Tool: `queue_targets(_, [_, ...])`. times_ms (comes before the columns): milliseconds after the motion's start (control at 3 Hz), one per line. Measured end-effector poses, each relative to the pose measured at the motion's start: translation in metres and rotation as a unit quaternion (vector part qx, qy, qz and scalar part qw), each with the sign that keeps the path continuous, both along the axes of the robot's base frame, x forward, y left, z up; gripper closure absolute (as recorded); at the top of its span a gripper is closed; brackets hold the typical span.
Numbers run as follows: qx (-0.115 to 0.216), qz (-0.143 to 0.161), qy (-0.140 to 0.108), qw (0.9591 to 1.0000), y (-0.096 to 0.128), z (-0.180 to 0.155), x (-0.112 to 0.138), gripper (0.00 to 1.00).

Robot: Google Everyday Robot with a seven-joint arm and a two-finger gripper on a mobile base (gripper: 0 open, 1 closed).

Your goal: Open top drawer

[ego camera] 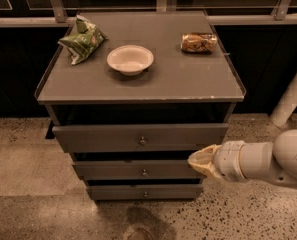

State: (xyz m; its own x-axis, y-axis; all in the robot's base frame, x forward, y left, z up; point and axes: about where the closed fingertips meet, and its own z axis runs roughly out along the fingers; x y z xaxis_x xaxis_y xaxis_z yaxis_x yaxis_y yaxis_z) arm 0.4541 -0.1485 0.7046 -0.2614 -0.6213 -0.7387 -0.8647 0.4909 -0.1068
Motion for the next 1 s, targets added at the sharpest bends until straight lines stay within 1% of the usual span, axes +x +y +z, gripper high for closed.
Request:
queue_targets(333, [0.026,-0.047,-0.056,0.997,-0.0042,-0.0068,0.0418,1.0])
queue_targets(667, [0.022,-0.063,-0.069,0.9954,-0.009,-0.0064,0.0517,1.0])
queue_targets(1000, [0.022,-0.063,-0.069,0.9954,-0.009,-0.0064,0.0517,1.0])
